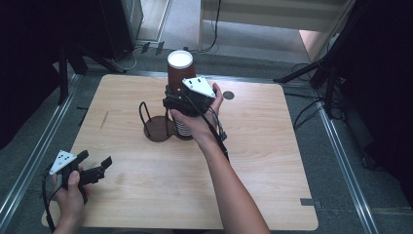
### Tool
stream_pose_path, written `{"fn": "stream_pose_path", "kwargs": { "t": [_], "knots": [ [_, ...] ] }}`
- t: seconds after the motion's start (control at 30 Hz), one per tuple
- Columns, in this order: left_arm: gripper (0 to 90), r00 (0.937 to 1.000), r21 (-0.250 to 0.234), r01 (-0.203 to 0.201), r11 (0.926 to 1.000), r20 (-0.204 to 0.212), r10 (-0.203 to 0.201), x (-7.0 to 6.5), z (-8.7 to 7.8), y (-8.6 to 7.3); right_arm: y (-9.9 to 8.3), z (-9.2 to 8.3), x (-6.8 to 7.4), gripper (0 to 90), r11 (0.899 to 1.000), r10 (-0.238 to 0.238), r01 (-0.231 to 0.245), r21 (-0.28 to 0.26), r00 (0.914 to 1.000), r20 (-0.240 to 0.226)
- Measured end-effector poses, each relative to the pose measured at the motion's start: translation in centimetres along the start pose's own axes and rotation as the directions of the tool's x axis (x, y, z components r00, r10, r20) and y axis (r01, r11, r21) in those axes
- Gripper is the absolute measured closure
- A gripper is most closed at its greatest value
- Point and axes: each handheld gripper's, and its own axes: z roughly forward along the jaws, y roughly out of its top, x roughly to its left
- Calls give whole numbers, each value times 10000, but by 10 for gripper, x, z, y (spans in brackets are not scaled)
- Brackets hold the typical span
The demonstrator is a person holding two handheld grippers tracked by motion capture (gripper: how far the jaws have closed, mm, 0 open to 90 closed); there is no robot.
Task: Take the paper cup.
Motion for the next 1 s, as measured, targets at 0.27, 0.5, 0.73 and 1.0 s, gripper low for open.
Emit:
{"fn": "stream_pose_path", "kwargs": {
  "t": [0.27,0.5,0.73,1.0],
  "knots": [
    [19,10000,-14,-2,10000,-14,2,0,0,0,3,11,1,52,10000,5,-4,-90,9999,119],
    [19,10000,-30,-21,10000,-24,21,0,0,0,4,16,4,73,9999,-87,90,-142,9996,254],
    [19,10000,-68,46,10000,-9,-46,0,0,0,6,16,5,78,9999,-141,142,-61,9995,279],
    [19,10000,-72,37,10000,-11,-37,0,0,0,11,14,6,92,9987,-212,223,-462,9995,251]
  ]
}}
